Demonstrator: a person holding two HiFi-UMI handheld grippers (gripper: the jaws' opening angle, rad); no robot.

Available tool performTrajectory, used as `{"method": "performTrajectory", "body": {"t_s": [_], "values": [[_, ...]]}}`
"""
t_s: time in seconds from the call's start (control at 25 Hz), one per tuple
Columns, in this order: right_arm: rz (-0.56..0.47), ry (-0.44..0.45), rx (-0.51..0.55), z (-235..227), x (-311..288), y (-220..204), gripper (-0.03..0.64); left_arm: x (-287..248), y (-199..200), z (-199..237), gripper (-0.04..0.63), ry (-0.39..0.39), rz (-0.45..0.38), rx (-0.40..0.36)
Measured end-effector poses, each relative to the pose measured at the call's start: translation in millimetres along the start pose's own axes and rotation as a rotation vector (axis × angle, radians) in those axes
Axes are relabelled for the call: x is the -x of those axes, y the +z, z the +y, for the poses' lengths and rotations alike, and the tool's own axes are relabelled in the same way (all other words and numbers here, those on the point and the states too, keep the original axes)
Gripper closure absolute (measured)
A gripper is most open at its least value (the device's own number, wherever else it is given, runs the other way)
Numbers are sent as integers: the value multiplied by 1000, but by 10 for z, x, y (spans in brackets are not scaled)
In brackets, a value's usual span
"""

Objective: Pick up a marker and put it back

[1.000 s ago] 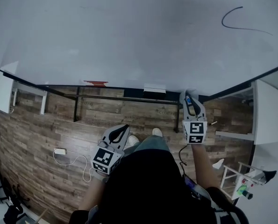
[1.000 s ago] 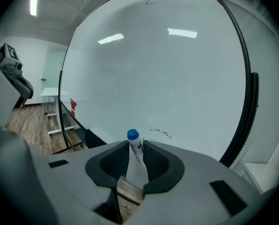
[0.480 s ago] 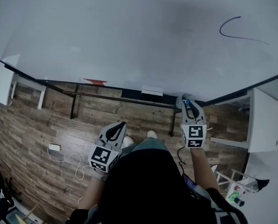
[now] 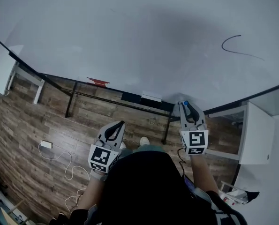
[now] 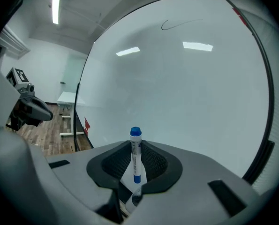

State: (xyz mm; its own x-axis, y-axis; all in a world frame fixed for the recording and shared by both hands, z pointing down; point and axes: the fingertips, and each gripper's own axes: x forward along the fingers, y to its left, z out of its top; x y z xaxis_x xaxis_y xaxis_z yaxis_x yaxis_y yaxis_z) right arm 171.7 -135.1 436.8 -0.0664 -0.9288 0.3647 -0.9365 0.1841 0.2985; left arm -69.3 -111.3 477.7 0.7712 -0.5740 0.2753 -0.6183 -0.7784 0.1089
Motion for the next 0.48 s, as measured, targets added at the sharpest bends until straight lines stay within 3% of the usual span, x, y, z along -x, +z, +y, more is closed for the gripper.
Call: {"method": "performTrajectory", "body": {"t_s": [0.48], "values": [[-106, 291, 20, 925, -278, 595, 525, 415, 51, 323, 572, 194, -46, 21]]}}
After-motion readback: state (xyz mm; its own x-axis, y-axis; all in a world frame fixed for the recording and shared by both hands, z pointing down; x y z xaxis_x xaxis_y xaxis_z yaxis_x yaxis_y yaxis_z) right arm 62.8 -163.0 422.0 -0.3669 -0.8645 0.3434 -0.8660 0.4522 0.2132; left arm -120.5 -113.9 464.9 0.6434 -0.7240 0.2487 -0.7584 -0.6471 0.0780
